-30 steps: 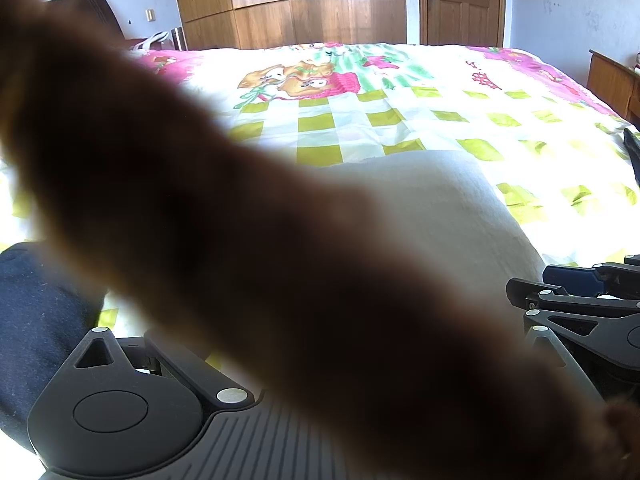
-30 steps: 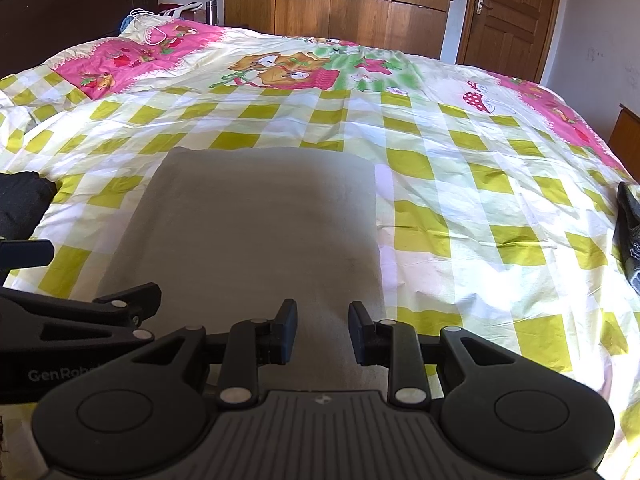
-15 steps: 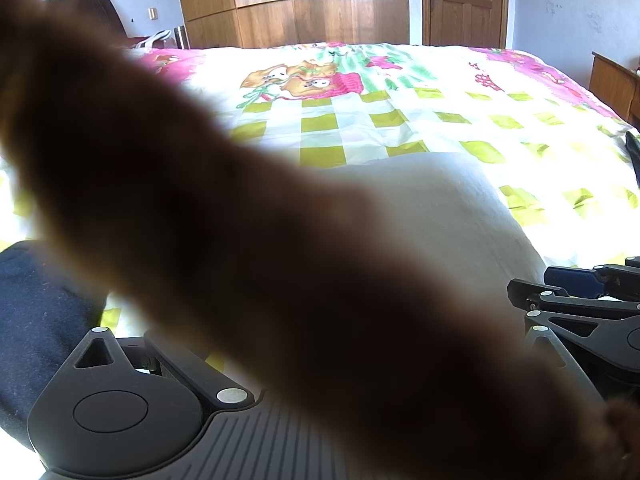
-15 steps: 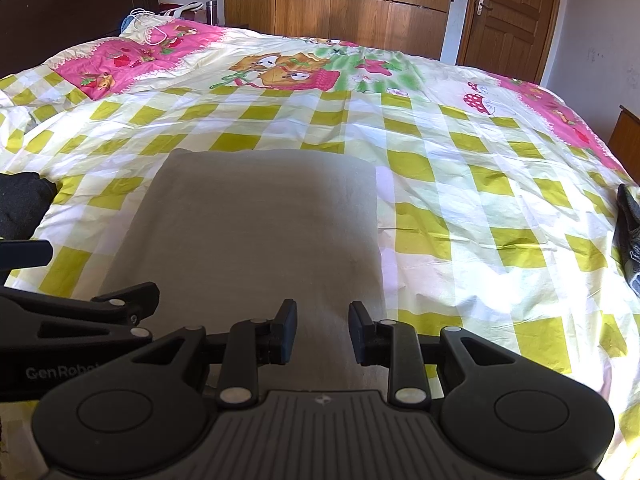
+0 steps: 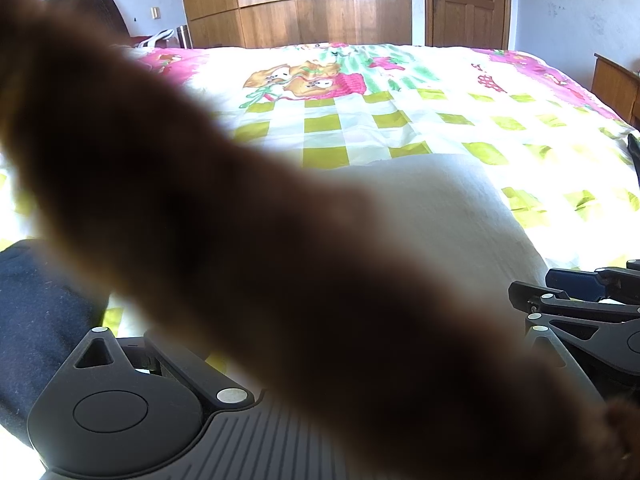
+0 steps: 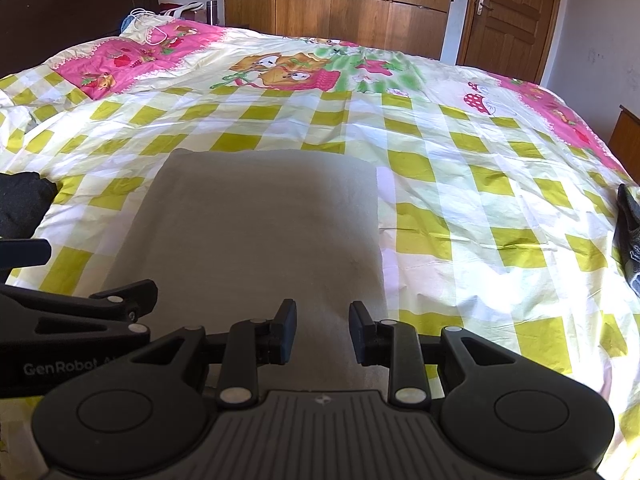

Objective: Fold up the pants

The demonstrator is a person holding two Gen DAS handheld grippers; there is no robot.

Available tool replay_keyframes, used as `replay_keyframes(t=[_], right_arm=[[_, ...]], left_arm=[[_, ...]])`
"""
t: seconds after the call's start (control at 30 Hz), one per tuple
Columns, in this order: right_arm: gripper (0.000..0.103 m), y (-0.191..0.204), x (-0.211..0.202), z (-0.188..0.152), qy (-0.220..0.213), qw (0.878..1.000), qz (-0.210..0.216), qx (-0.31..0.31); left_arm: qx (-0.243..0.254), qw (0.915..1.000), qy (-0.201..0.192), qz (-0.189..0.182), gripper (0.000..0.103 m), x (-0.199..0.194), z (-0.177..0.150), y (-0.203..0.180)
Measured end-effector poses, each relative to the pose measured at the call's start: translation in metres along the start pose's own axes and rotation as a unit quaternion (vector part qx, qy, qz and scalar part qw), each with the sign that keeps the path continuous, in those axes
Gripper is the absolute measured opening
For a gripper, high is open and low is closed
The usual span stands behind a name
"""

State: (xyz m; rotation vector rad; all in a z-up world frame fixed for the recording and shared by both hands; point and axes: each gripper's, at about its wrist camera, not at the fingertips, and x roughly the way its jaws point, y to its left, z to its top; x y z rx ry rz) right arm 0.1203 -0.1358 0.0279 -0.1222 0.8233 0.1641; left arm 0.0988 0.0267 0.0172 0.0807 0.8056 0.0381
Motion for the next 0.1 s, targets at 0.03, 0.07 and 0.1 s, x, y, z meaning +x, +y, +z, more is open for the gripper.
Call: replay_keyframes(t=[0.03, 0.07, 0.1], right_arm=[[0.042, 0.0001, 0.0001, 0.0, 0.0, 1.0, 0.0, 0.0], [0.042, 0.0001, -0.0001, -0.0001, 0.0, 1.0, -0.001, 0.0], [0.042, 0.0001, -0.0001, -0.0001, 0.0, 1.0, -0.001, 0.0]], left_arm=[[0.0, 1.0, 0.0, 0.0, 0.1, 0.0001, -0.0001, 0.0], [0.0, 1.0, 0.0, 0.0, 0.1, 0.0002, -0.0002, 0.0], [-0.001, 1.0, 0.0, 0.001, 0.1, 0.0002, -0.0002, 0.0007]])
